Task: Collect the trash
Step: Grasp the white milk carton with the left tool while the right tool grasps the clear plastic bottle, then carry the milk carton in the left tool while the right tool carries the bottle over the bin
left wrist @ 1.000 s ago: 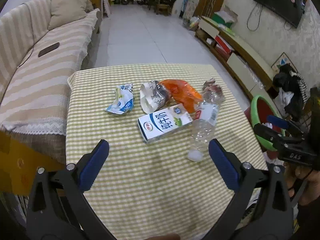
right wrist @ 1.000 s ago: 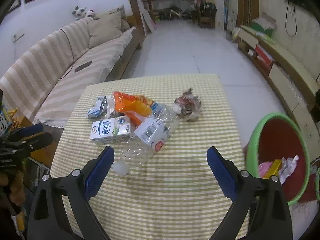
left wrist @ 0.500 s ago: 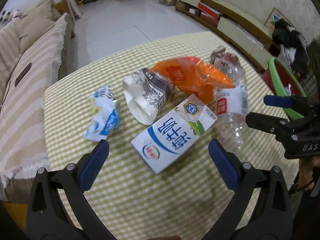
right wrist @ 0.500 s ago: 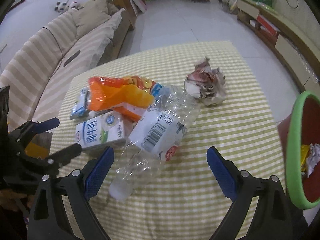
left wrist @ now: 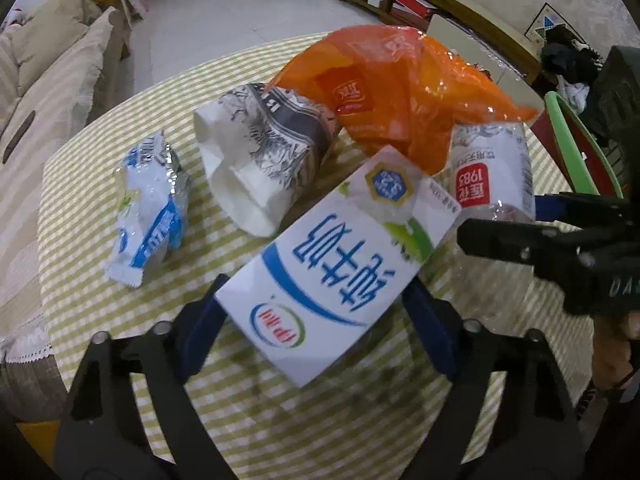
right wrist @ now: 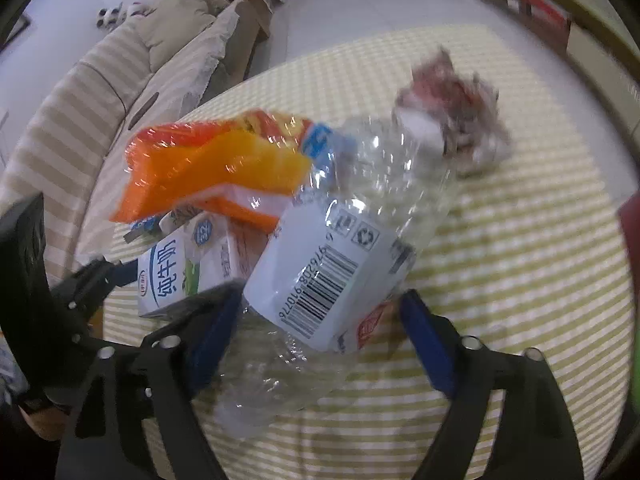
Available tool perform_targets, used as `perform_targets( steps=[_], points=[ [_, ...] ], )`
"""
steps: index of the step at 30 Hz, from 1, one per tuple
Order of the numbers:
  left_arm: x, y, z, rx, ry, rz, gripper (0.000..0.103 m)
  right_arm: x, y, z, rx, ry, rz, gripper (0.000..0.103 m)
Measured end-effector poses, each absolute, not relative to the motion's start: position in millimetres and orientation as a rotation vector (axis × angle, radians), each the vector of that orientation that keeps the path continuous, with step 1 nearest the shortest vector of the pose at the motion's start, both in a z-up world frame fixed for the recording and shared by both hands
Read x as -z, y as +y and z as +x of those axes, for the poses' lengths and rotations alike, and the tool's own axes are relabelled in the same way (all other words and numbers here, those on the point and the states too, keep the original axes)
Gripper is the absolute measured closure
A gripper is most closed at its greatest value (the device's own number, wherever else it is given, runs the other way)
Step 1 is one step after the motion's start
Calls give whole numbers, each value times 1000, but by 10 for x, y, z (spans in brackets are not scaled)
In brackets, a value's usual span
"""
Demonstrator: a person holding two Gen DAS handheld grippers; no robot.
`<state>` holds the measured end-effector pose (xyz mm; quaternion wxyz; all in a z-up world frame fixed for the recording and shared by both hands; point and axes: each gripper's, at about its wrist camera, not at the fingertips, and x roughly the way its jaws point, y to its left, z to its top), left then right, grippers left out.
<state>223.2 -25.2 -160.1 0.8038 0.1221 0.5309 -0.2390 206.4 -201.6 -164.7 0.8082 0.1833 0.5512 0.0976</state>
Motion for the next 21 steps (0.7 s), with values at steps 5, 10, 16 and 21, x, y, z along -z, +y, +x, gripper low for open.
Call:
perform_targets(
  steps=[5,10,16,21],
  points=[
    [1538,-116,2157,513,1143,197,39,1569,-1996,1987,-232,1176,378,38],
    [1478,7,1986,501,1144,166,40,1472,-2064,1862,-227,1168,343,40],
    [1440,60,1671,458,1147,173,39,1352,-2082,1704,-218,1148,267,40],
    [1476,-17,1567,444,1160,214,35,1324,-2061,1623,-224,1156,251,40]
  ],
)
